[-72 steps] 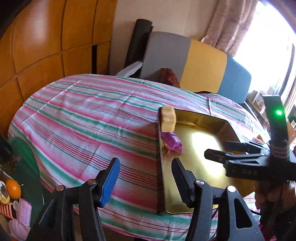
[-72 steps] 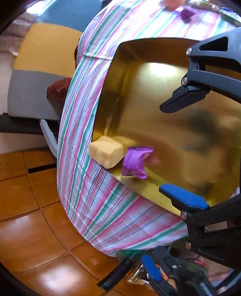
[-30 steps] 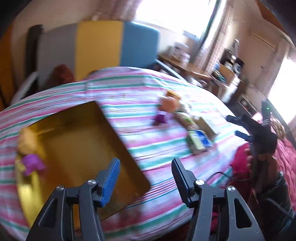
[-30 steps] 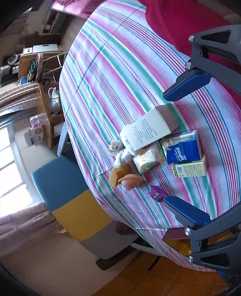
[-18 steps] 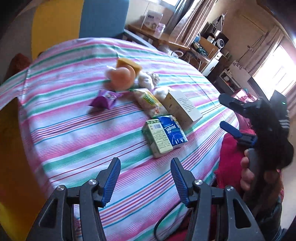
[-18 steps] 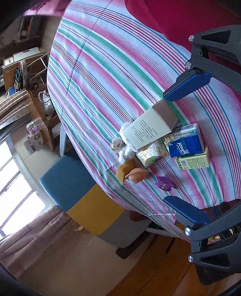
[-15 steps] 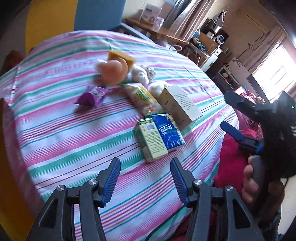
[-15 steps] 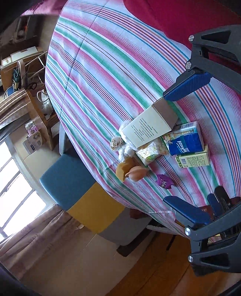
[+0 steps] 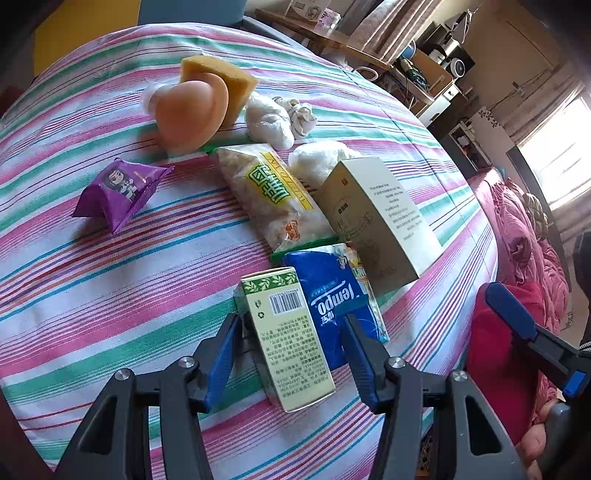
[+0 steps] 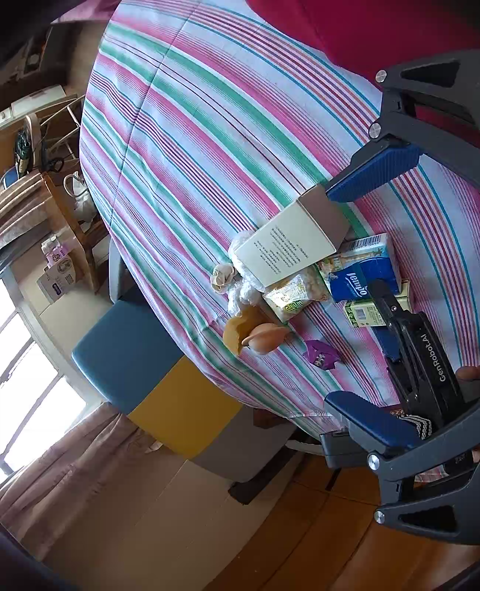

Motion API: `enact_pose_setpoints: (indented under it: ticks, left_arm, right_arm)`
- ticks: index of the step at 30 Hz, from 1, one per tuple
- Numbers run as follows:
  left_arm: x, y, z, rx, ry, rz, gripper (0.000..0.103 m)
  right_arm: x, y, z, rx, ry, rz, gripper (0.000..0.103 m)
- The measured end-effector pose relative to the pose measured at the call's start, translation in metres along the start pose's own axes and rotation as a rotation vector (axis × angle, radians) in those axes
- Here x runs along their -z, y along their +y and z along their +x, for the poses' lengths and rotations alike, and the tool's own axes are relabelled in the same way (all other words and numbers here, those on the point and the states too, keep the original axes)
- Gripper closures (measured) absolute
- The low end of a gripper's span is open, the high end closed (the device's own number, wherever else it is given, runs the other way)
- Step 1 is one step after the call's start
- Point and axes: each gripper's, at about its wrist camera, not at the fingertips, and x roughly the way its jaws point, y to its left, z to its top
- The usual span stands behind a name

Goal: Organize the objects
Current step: 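Grasp the green-and-white juice carton with the left tool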

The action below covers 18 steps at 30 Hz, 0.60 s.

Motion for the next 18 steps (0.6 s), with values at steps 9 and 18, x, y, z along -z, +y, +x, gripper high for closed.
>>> enact_pose_setpoints:
  ticks: [9, 18]
  left_arm:
    - [0.034, 0.023, -0.034, -0.034, -0.032, 0.024, 0.070]
    - [0.074, 0.034, -0.040, -0.119, -0.061, 0.054, 0.071]
  right_arm:
    - [0.000, 0.001, 0.004, 0.018, 0.018, -0.001, 0.000]
    - [0.000, 0.003, 0.017, 0.056, 0.094, -0.010, 0.000]
